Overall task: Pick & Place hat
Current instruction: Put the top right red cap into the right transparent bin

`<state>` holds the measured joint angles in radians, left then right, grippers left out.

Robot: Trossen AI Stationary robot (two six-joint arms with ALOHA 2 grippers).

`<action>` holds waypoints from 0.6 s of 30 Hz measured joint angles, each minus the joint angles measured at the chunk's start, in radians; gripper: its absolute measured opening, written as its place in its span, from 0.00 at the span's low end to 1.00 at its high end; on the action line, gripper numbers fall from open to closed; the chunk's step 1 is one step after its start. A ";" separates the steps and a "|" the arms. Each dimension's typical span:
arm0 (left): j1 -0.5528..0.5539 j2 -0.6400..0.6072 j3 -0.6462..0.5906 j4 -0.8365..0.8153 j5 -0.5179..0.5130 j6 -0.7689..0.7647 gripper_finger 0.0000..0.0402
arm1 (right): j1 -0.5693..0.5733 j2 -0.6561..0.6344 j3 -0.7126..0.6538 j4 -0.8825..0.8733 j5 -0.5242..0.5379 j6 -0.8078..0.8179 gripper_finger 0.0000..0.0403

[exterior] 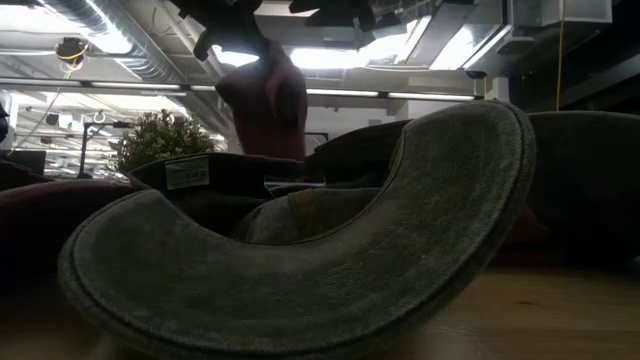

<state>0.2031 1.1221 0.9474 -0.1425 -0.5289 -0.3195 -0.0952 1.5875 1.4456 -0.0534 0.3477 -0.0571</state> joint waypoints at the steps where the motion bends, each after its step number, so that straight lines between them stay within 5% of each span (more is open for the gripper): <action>1: 0.000 0.000 0.000 0.001 0.000 0.000 0.01 | 0.000 0.000 0.000 0.000 0.000 0.002 0.60; 18: 0.000 0.025 0.046 0.039 -0.004 0.033 0.01 | 0.000 0.000 0.000 -0.021 0.000 0.029 0.58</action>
<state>0.2030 1.1470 0.9930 -0.1034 -0.5326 -0.2862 -0.0952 1.5875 1.4456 -0.0748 0.3474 -0.0285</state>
